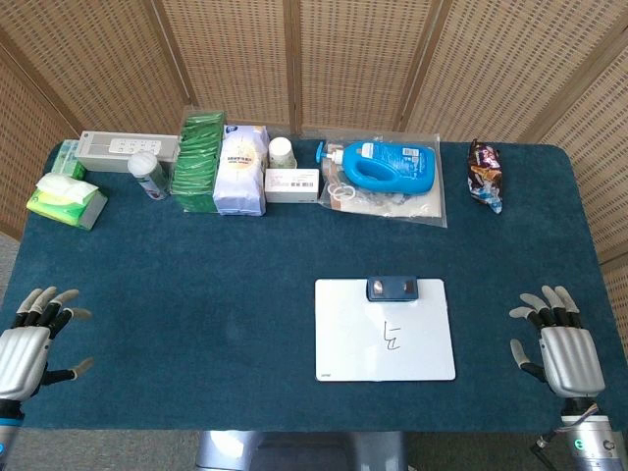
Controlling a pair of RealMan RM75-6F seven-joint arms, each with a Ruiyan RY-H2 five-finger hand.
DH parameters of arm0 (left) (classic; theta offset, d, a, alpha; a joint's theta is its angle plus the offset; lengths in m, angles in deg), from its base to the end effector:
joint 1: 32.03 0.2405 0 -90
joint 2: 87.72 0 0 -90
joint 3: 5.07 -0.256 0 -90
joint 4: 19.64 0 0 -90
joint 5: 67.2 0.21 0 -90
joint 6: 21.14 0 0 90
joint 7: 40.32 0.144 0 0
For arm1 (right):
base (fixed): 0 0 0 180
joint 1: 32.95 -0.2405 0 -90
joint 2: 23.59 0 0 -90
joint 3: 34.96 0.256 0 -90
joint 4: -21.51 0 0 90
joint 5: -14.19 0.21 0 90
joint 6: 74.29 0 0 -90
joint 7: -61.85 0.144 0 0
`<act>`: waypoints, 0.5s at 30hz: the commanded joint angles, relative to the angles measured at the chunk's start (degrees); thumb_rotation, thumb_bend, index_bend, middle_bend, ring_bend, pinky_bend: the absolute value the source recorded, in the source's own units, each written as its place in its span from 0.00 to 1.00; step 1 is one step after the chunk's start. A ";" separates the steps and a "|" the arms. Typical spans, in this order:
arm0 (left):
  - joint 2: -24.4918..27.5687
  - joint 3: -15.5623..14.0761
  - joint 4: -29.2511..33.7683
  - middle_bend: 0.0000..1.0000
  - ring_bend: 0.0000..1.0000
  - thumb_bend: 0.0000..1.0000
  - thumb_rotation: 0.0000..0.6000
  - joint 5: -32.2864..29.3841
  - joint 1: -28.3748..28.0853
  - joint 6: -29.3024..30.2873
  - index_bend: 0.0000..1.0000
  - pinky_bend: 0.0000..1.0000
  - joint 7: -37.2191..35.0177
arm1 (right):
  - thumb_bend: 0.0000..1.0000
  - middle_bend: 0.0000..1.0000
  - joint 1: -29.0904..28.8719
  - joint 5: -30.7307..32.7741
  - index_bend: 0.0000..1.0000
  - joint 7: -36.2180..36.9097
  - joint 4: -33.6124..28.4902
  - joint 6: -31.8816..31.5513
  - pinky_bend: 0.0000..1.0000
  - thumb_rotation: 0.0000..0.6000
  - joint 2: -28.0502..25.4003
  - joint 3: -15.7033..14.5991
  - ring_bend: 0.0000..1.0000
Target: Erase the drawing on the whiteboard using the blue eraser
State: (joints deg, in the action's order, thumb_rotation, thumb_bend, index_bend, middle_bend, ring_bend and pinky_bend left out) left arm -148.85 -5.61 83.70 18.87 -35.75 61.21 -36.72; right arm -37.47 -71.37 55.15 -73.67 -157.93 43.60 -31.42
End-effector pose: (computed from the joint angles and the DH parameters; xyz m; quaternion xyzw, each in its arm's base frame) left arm -0.2859 0.1591 0.1448 -0.6005 -0.4455 -0.3731 0.5493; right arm -0.2981 -0.1804 0.1363 0.5998 -0.3912 0.3787 0.5863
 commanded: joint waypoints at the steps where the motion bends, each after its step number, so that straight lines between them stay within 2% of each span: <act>1: -0.13 0.03 -0.24 0.18 0.09 0.17 1.00 -0.37 -0.15 -0.38 0.34 0.00 -0.22 | 0.38 0.24 -0.11 0.26 0.35 -0.22 -0.05 0.28 0.00 1.00 -0.01 0.01 0.00; 15: 0.51 -0.60 0.28 0.18 0.09 0.17 1.00 1.56 1.04 2.15 0.34 0.00 -0.71 | 0.38 0.23 0.30 -0.84 0.32 1.31 -0.02 -0.48 0.00 1.00 -1.02 -0.59 0.00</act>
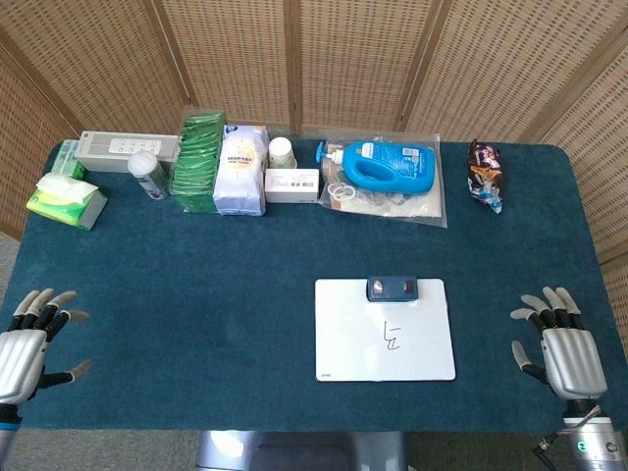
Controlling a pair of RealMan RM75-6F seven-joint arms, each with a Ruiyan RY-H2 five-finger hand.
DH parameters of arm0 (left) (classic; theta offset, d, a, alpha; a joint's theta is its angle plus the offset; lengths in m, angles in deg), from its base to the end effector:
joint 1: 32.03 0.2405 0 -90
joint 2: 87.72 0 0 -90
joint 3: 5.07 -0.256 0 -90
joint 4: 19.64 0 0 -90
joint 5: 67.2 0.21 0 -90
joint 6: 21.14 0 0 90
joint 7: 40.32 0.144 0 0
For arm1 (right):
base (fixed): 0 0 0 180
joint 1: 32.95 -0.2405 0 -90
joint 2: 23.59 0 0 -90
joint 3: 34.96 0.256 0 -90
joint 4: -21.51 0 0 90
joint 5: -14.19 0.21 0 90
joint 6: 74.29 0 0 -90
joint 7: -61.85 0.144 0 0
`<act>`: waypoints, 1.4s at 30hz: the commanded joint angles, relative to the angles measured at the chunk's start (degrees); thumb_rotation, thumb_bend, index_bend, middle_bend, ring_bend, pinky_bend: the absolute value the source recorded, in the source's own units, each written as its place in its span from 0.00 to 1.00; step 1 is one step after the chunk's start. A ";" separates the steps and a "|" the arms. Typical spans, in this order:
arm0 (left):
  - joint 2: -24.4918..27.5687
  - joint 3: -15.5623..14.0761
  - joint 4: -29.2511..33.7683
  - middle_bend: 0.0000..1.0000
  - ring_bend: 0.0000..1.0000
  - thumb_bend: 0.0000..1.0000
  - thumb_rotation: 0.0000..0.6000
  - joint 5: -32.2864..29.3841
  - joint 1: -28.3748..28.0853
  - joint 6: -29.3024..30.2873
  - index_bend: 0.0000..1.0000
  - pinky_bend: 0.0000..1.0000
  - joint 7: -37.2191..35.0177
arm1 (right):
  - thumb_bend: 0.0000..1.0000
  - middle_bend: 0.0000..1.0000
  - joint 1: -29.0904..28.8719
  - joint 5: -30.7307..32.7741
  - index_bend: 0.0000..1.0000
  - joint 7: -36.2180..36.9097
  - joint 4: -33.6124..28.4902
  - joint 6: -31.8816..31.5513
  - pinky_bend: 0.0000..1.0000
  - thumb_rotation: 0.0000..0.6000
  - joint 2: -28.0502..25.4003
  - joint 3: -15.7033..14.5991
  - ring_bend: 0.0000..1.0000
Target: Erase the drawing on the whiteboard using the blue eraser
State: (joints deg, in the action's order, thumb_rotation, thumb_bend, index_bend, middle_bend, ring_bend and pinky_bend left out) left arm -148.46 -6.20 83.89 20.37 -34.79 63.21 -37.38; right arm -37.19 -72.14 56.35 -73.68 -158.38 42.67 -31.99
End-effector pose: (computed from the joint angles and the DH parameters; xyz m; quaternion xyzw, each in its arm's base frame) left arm -0.2843 0.1527 0.1491 -0.5967 -0.4406 -0.3825 0.5509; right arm -0.2992 -0.1770 0.1404 0.6017 -0.3912 0.3805 0.5832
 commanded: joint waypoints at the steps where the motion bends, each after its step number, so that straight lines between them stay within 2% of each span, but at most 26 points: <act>1: 0.17 0.02 0.18 0.18 0.09 0.17 1.00 0.07 0.10 0.22 0.34 0.00 -0.07 | 0.38 0.23 0.02 -0.09 0.32 0.22 0.03 -0.01 0.00 1.00 -0.17 -0.05 0.00; 7: 0.18 -0.06 0.47 0.18 0.09 0.17 1.00 0.37 -0.08 -0.06 0.34 0.00 0.25 | 0.38 0.22 -0.59 0.21 0.25 0.88 0.12 1.56 0.00 1.00 -0.69 -0.24 0.00; 9: 0.10 -0.01 0.54 0.18 0.09 0.17 1.00 0.29 -0.16 -0.20 0.34 0.00 0.52 | 0.38 0.19 -1.12 0.08 0.21 0.80 0.01 2.43 0.00 1.00 -1.09 -0.29 0.00; 14: -0.10 0.33 0.69 0.18 0.09 0.17 1.00 0.07 -0.75 -0.88 0.34 0.00 1.49 | 0.38 0.12 -4.65 0.90 0.16 -0.29 -2.27 7.61 0.00 1.00 -3.02 0.78 0.00; 18: 0.25 0.77 0.87 0.18 0.09 0.17 1.00 0.65 -1.09 -0.49 0.34 0.00 1.96 | 0.38 0.08 -7.62 3.84 0.13 -4.19 -5.28 13.05 0.00 1.00 -3.61 1.44 0.00; 22: 1.52 1.06 1.88 0.18 0.09 0.17 1.00 1.43 -1.39 -0.08 0.35 0.00 2.34 | 0.38 0.07 -12.46 8.74 0.13 -8.74 -6.65 20.72 0.00 1.00 -2.15 2.79 0.00; 25: 2.39 0.91 2.47 0.18 0.09 0.17 1.00 1.78 -1.41 -0.06 0.35 0.00 2.14 | 0.38 0.07 -15.06 11.67 0.13 -9.42 -6.27 23.94 0.00 1.00 -0.61 3.95 0.00; 42: 2.12 1.52 1.97 0.18 0.09 0.17 1.00 0.02 -2.86 -2.47 0.35 0.00 1.78 | 0.38 0.07 -25.69 22.21 0.20 -13.55 0.85 33.98 0.00 1.00 6.93 6.77 0.00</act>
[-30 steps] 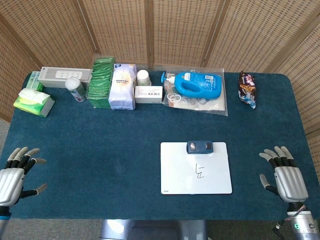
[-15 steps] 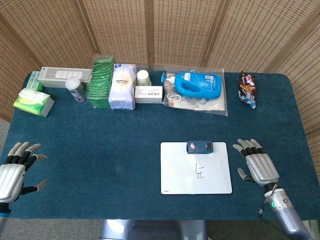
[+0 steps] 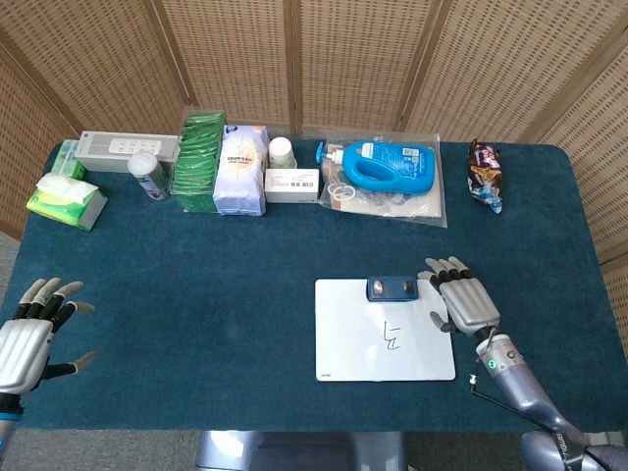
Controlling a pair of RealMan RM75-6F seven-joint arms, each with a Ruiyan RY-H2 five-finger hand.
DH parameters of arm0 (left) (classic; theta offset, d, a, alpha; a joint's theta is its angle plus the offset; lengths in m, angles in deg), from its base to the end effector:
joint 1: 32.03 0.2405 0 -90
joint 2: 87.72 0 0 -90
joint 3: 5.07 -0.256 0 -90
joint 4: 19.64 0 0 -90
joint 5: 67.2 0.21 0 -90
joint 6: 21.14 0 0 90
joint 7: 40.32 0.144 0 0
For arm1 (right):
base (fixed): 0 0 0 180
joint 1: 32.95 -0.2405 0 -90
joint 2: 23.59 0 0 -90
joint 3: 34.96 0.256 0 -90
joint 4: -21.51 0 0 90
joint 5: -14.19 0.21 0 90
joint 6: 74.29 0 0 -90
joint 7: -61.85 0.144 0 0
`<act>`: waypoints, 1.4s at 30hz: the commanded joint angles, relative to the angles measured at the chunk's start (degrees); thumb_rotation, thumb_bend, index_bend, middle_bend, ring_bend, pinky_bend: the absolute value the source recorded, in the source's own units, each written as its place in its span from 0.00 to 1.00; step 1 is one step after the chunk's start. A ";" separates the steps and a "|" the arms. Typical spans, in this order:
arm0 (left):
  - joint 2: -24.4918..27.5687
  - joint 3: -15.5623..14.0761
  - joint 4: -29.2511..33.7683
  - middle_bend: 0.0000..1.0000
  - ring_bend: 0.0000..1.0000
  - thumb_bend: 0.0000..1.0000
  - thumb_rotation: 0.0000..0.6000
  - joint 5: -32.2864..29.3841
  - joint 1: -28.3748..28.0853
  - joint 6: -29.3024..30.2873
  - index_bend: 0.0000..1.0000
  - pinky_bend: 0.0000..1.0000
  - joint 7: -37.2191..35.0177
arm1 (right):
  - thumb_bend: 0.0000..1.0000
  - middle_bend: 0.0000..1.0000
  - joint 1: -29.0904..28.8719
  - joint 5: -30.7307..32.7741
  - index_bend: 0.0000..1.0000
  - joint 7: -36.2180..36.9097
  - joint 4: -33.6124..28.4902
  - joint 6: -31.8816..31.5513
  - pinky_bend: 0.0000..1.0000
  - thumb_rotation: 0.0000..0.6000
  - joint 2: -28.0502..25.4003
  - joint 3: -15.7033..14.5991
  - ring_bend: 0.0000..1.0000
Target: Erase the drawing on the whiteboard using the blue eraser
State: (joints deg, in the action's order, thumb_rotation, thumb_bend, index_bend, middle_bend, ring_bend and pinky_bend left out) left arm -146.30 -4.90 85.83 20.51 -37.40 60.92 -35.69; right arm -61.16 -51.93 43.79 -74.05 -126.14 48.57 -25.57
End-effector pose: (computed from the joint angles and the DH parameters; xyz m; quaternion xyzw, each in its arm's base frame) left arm -0.2722 0.1694 0.1548 -0.6193 -0.4197 -0.3824 0.5422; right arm -0.2330 -0.2968 0.0565 0.7224 -0.4315 0.2919 0.4548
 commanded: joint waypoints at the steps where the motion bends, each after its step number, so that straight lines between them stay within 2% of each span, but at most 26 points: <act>1: -0.04 0.31 0.07 0.18 0.09 0.17 1.00 -0.12 -0.34 -0.20 0.35 0.00 0.11 | 0.38 0.07 -2.10 2.44 0.20 -1.27 1.42 2.08 0.00 1.00 1.20 0.36 0.00; 7: 0.10 0.84 0.28 0.18 0.09 0.17 1.00 -0.15 -1.07 -0.49 0.35 0.00 0.38 | 0.38 0.07 -5.89 7.99 0.20 -3.75 3.02 5.30 0.00 1.00 2.87 0.38 0.00; 16: -0.14 0.78 -0.16 0.18 0.09 0.17 1.00 -0.52 -1.38 -0.95 0.35 0.00 -0.11 | 0.38 0.07 -9.51 14.31 0.18 -6.34 4.68 6.59 0.00 1.00 4.81 -0.24 0.00; 26: -0.49 0.71 -1.31 0.18 0.09 0.17 1.00 -0.48 -1.78 -1.38 0.35 0.00 -1.46 | 0.38 0.07 -12.91 22.09 0.16 -11.68 5.06 4.09 0.00 1.00 7.00 -1.82 0.00; 42: -0.63 0.61 -3.00 0.18 0.09 0.17 1.00 -0.90 -1.98 -1.64 0.35 0.00 -3.23 | 0.38 0.07 -14.56 25.88 0.18 -12.89 7.85 0.96 0.00 1.00 10.20 -3.16 0.00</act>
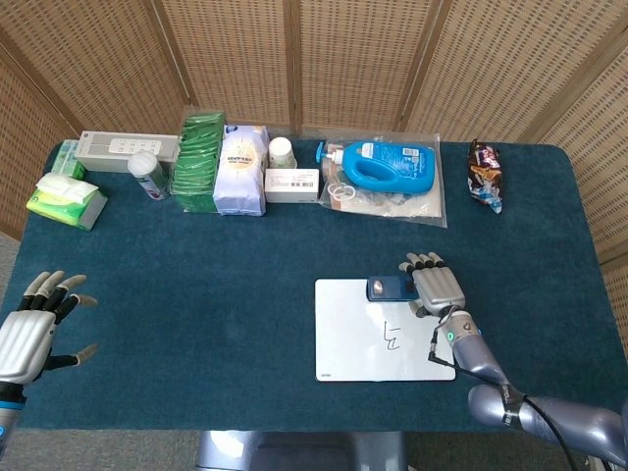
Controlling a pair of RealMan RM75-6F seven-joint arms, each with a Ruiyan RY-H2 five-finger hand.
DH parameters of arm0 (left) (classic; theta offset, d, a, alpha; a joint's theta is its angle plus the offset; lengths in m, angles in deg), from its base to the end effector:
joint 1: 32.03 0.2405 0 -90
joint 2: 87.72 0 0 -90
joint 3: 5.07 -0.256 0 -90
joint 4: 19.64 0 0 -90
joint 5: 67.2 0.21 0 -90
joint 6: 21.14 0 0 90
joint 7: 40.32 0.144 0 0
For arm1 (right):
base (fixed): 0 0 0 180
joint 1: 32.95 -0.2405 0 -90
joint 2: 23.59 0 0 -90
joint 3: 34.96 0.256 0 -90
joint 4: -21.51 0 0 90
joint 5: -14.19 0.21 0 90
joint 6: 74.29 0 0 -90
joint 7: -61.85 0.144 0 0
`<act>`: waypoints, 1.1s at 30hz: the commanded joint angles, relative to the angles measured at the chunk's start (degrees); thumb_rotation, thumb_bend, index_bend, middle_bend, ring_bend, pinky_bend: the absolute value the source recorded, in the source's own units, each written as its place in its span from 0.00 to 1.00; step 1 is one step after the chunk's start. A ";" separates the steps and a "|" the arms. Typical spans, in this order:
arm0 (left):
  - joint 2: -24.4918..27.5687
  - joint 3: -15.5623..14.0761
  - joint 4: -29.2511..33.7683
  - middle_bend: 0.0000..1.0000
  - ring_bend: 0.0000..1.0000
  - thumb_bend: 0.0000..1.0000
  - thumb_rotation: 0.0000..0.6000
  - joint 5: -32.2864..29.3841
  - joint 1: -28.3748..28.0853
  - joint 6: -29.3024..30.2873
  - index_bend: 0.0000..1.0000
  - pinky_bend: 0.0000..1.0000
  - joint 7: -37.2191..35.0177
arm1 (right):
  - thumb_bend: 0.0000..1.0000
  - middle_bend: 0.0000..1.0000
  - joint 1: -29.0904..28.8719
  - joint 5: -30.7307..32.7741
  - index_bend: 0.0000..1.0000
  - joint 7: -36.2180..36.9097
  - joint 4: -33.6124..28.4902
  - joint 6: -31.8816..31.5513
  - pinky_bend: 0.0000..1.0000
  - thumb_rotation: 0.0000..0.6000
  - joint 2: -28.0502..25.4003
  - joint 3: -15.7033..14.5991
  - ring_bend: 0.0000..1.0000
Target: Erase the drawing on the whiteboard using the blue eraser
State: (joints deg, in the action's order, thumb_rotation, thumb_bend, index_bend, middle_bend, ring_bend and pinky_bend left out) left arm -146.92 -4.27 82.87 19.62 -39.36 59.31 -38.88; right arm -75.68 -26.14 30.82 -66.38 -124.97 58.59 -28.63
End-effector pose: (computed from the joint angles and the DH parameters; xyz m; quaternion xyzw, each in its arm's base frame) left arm -0.2788 0.1820 0.1537 -0.6211 -0.4226 -0.3875 0.5344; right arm -0.2140 -0.3400 0.0029 0.7225 -0.4583 0.2168 0.4701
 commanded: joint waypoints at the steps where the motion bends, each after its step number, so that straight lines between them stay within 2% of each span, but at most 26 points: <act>1: -0.02 -0.03 -0.08 0.18 0.09 0.17 1.00 0.02 -0.04 -0.04 0.35 0.00 -0.06 | 0.38 0.07 -0.06 0.11 0.19 0.14 0.28 -0.34 0.00 1.00 0.27 -0.15 0.00; 24: 0.06 -0.19 -0.46 0.18 0.09 0.17 1.00 0.21 -0.18 0.12 0.35 0.00 -0.56 | 0.38 0.07 0.09 0.26 0.20 0.20 -0.01 -3.01 0.00 1.00 1.00 -1.01 0.00; 33: 0.04 -0.18 -1.15 0.18 0.09 0.17 1.00 0.15 -0.33 -0.05 0.35 0.00 -1.37 | 0.38 0.07 -0.36 1.61 0.20 -1.32 0.32 -4.14 0.00 1.00 2.93 -0.98 0.00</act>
State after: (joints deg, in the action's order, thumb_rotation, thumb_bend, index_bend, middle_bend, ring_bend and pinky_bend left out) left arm -146.88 -4.46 81.78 19.79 -39.67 59.29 -40.20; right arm -75.90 -24.72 29.74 -66.26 -129.00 61.20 -29.63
